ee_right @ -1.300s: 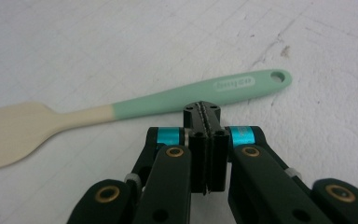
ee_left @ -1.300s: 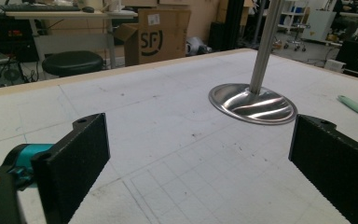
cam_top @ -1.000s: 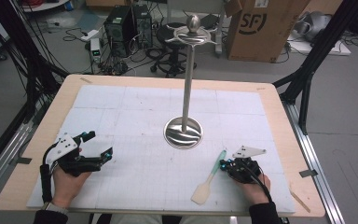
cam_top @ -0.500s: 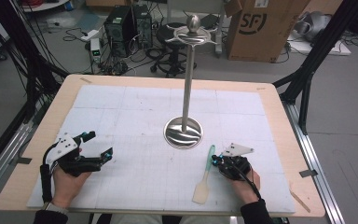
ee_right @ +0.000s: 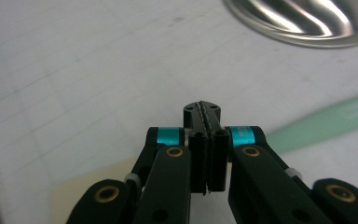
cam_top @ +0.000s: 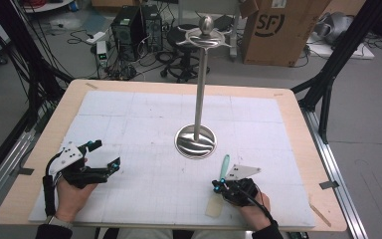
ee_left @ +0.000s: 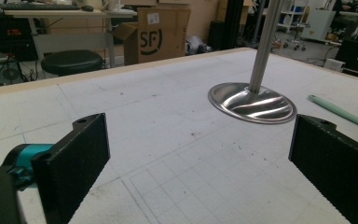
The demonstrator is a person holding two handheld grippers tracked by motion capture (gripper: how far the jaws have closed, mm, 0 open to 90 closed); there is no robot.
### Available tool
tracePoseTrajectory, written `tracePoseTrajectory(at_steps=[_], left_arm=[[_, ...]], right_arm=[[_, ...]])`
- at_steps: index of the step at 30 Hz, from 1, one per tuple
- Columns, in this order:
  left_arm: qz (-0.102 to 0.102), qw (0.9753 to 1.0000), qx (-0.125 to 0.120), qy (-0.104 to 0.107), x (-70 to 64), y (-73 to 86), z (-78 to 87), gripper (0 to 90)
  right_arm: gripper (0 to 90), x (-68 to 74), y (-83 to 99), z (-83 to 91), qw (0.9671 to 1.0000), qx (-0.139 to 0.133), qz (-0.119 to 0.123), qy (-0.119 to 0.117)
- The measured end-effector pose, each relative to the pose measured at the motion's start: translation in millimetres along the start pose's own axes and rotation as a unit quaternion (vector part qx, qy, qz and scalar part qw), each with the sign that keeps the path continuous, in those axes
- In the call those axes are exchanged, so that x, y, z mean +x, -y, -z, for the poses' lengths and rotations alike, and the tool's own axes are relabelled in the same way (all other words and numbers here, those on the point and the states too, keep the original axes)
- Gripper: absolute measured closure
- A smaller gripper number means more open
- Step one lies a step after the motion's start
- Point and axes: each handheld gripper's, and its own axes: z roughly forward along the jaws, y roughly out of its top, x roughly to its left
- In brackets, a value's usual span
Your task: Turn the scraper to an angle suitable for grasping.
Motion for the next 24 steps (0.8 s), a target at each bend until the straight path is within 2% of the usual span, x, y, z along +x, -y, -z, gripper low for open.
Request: tracePoseTrajectory(at_steps=[2, 3, 5, 8, 9, 15, 19, 24], left_arm=[[0.001, 1.0000, 0.001, 0.000, 0.1, 0.1, -0.2, 5.7], [0.000, 1.0000, 0.001, 0.000, 0.2, 0.2, -0.5, 5.7], [0.000, 1.0000, 0.000, 0.000, 0.2, 0.3, -0.8, 5.7], [0.000, 1.0000, 0.000, -0.001, 0.3, 0.2, -0.7, 5.7], [0.000, 1.0000, 0.000, -0.001, 0.3, 0.2, -0.7, 5.7], [0.001, 1.0000, -0.001, -0.002, -0.5, -0.1, 0.3, 5.7], [-0.004, 1.0000, -0.003, 0.001, -1.3, -0.5, 1.4, 5.7], [-0.001, 1.0000, -0.001, -0.001, -1.0, -0.3, 1.2, 5.7]], right_arm=[[90.0, 3.9, -1.2, -1.8, 1.0000, 0.003, 0.004, -0.004], [90.0, 9.9, -4.0, -5.8, 0.9998, 0.008, 0.016, -0.008], [90.0, 14.0, -6.4, -10.2, 0.9995, 0.015, 0.024, -0.013], [90.0, 21.3, -8.7, -14.8, 0.9985, 0.026, 0.034, -0.033], [90.0, 24.3, -8.8, -15.6, 0.9983, 0.028, 0.041, -0.030], [90.0, 25.6, -7.2, -10.6, 0.9979, 0.044, 0.043, -0.023], [90.0, 22.0, -0.3, 1.4, 0.9973, 0.060, 0.042, 0.007], [90.0, 15.4, 6.4, 10.3, 0.9971, 0.064, 0.032, 0.025]])
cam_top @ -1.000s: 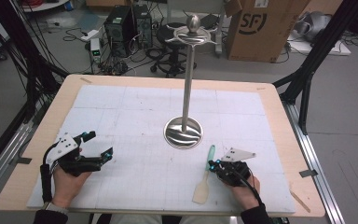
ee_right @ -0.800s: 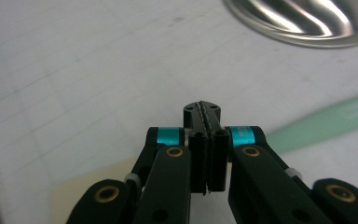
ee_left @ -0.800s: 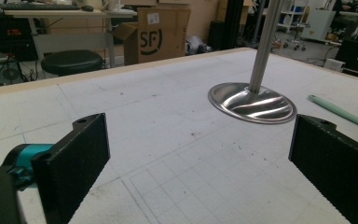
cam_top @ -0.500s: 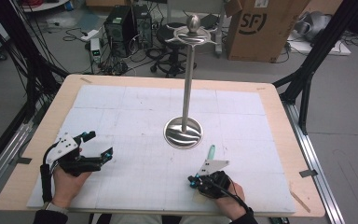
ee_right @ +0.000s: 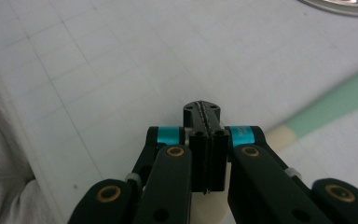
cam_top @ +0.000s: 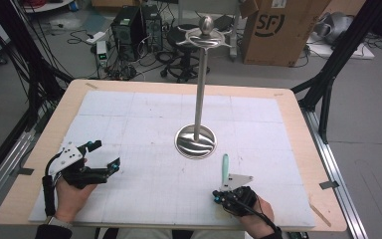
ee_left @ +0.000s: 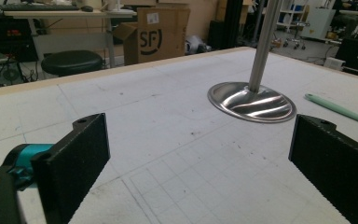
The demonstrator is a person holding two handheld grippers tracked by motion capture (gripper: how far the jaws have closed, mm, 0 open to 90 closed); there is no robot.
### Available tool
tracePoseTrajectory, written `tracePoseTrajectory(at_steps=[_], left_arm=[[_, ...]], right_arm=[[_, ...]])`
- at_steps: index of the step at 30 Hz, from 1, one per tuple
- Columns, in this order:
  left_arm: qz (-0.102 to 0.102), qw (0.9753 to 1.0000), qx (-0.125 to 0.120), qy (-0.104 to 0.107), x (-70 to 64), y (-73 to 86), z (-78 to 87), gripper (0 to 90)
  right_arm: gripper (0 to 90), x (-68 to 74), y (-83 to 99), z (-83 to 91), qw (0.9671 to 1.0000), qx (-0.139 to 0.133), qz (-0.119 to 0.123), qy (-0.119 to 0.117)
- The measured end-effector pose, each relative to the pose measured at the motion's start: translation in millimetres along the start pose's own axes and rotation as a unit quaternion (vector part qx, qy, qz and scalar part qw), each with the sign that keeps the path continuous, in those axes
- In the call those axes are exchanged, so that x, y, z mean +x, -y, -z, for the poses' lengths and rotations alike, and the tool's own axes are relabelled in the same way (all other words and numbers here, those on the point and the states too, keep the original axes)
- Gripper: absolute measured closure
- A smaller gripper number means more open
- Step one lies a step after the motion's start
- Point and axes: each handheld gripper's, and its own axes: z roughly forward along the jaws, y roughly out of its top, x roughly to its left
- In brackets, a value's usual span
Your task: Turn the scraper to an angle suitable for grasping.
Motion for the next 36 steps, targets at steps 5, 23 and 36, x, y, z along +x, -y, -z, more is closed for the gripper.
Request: tracePoseTrajectory(at_steps=[5, 23, 36], left_arm=[[0.000, 1.0000, 0.002, 0.000, 0.4, 0.1, -0.2, 5.7], [0.001, 1.0000, 0.003, 0.000, 0.3, 0.4, -1.1, 5.7], [0.002, 1.0000, 0.003, -0.002, 0.6, 0.7, -2.1, 5.7]], right_arm=[[90.0, -9.7, 8.8, 8.7, 0.9998, 0.007, -0.009, 0.017], [90.0, -57.3, 41.4, 30.6, 0.9926, 0.004, -0.054, 0.109], [90.0, -81.1, 36.2, 27.0, 0.9924, -0.041, -0.065, 0.096]])
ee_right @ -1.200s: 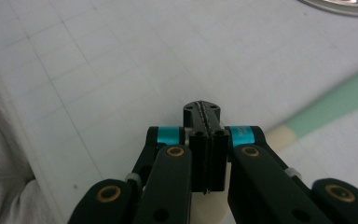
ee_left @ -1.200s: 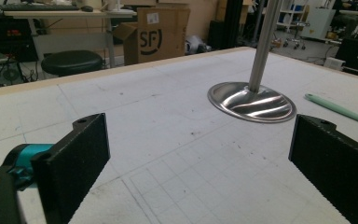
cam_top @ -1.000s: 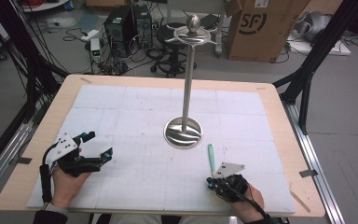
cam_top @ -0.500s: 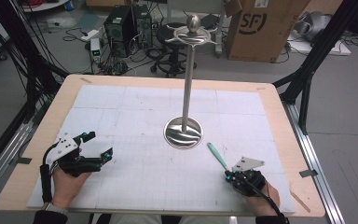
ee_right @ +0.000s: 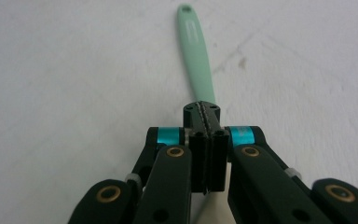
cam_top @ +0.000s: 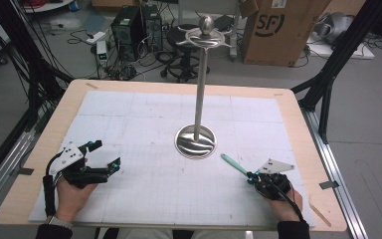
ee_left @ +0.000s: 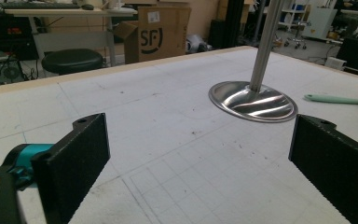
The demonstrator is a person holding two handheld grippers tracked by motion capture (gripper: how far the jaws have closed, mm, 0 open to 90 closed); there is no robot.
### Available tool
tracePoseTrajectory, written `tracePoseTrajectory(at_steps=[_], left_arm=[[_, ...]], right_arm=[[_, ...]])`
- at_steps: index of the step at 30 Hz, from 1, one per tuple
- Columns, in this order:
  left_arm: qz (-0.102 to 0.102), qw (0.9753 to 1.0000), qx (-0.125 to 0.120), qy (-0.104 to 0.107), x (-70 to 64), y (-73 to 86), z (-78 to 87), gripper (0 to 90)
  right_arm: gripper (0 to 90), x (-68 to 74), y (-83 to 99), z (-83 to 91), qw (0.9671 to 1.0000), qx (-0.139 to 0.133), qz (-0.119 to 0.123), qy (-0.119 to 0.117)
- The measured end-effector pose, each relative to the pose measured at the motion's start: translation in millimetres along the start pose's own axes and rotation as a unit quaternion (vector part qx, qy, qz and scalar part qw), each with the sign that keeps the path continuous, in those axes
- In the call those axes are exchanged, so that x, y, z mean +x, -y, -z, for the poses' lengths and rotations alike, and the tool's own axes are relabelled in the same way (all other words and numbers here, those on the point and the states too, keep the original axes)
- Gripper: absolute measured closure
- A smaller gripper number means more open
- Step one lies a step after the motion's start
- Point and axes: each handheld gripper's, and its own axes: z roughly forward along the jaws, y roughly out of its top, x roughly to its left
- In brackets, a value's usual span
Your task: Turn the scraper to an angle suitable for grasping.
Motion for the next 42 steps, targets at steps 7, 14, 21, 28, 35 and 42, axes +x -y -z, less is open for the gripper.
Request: tracePoseTrajectory(at_steps=[7, 14, 21, 28, 35, 42], left_arm=[[-0.002, 1.0000, 0.005, 0.000, -0.2, 0.2, 0.6, 5.7], [-0.001, 1.0000, 0.007, 0.000, -0.1, 0.4, 0.4, 5.7], [-0.002, 1.0000, 0.005, 0.001, -0.2, 0.1, 1.1, 5.7], [-0.001, 1.0000, 0.003, 0.001, 0.2, 0.0, 1.2, 5.7], [-0.002, 1.0000, 0.002, 0.000, 0.0, -0.3, 1.9, 5.7], [-0.003, 1.0000, 0.002, 0.000, 0.2, -0.2, 1.5, 5.7]], right_arm=[[90.0, -4.7, -27.5, -28.1, 0.9997, 0.004, 0.022, 0.008], [90.0, -14.8, -28.5, -37.6, 0.9999, 0.010, 0.006, 0.010], [90.0, -9.1, -28.3, -36.2, 0.9997, 0.013, 0.016, -0.015], [90.0, 4.5, -25.6, -29.2, 0.9970, 0.021, 0.036, -0.066], [90.0, 6.8, -24.4, -27.1, 0.9954, 0.023, 0.041, -0.083], [90.0, 8.9, -22.0, -25.2, 0.9947, 0.016, 0.053, -0.087]])
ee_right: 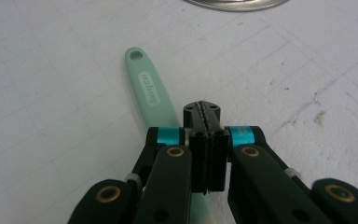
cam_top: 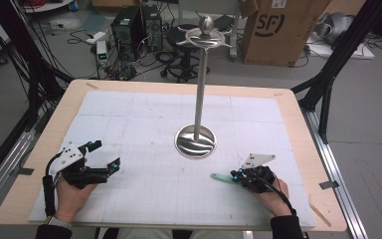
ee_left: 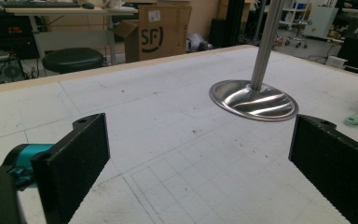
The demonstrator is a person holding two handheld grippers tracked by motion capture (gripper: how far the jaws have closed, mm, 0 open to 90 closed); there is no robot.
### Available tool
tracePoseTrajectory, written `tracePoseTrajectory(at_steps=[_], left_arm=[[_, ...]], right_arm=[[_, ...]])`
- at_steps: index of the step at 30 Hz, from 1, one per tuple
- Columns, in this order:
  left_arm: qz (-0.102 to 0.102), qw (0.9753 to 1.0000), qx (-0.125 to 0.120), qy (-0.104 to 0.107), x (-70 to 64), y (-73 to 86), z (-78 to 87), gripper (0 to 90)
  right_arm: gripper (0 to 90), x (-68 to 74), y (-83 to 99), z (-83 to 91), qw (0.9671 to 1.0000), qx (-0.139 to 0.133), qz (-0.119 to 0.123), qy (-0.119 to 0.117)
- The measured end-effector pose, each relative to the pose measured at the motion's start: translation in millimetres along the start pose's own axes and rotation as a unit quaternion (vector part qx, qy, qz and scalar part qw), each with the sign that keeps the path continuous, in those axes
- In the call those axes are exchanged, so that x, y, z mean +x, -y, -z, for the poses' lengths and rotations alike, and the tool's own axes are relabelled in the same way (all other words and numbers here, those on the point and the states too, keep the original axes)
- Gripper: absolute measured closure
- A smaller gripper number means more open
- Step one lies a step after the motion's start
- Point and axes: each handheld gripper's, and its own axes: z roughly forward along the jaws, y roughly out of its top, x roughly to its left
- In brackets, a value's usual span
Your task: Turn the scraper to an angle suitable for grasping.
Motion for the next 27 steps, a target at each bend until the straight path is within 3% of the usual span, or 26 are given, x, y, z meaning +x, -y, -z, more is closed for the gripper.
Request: tracePoseTrajectory(at_steps=[1, 3, 5, 7, 9, 13, 15, 19, 21, 22, 23, 27], left_arm=[[0.001, 1.0000, -0.001, 0.000, 0.0, -0.2, 0.5, 5.7], [0.001, 1.0000, 0.000, -0.001, 0.0, -0.1, 0.5, 5.7], [0.002, 1.0000, 0.002, 0.001, 0.2, 0.3, -0.1, 5.7], [0.001, 1.0000, 0.002, 0.001, 0.0, 0.4, -0.4, 5.7], [0.000, 1.0000, 0.002, 0.001, -0.1, 0.2, 0.0, 5.7], [0.000, 1.0000, 0.002, 0.002, -0.3, 0.2, 0.2, 5.7], [0.001, 1.0000, 0.002, 0.000, -0.5, 0.3, -0.1, 5.7], [-0.001, 1.0000, 0.005, 0.001, -0.2, 0.4, 0.1, 5.7], [-0.001, 1.0000, 0.006, 0.000, -0.2, 0.7, 0.4, 5.7], [0.000, 1.0000, 0.006, 0.000, -0.2, 0.9, 0.6, 5.7], [-0.001, 1.0000, 0.006, 0.001, 0.0, 1.1, 1.3, 5.7], [0.003, 1.0000, 0.002, -0.003, 1.2, 1.5, 4.5, 5.7]], right_arm=[[90.0, 1.9, 0.7, 2.6, 0.9998, -0.016, 0.003, 0.009], [90.0, 2.0, 1.4, 6.2, 0.9995, -0.032, -0.002, 0.003], [90.0, -1.1, 3.1, 20.3, 0.9977, -0.066, -0.016, 0.000], [89.8, -3.1, 4.0, 25.2, 0.9969, -0.075, -0.020, -0.001], [89.6, -9.6, 7.9, 38.9, 0.9938, -0.104, -0.039, -0.004], [89.3, -16.0, 13.8, 50.4, 0.9903, -0.126, -0.057, -0.007], [84.3, -19.1, 18.4, 55.4, 0.9890, -0.135, -0.061, -0.009], [65.3, -26.2, 27.2, 62.3, 0.9869, -0.139, -0.078, -0.018], [61.8, -27.1, 28.0, 63.0, 0.9861, -0.142, -0.084, -0.021], [51.6, -29.2, 28.6, 63.7, 0.9848, -0.146, -0.089, -0.027], [51.6, -29.2, 28.6, 63.7, 0.9848, -0.146, -0.089, -0.027], [32.6, -32.5, 25.6, 63.4, 0.9836, -0.148, -0.099, -0.028]])
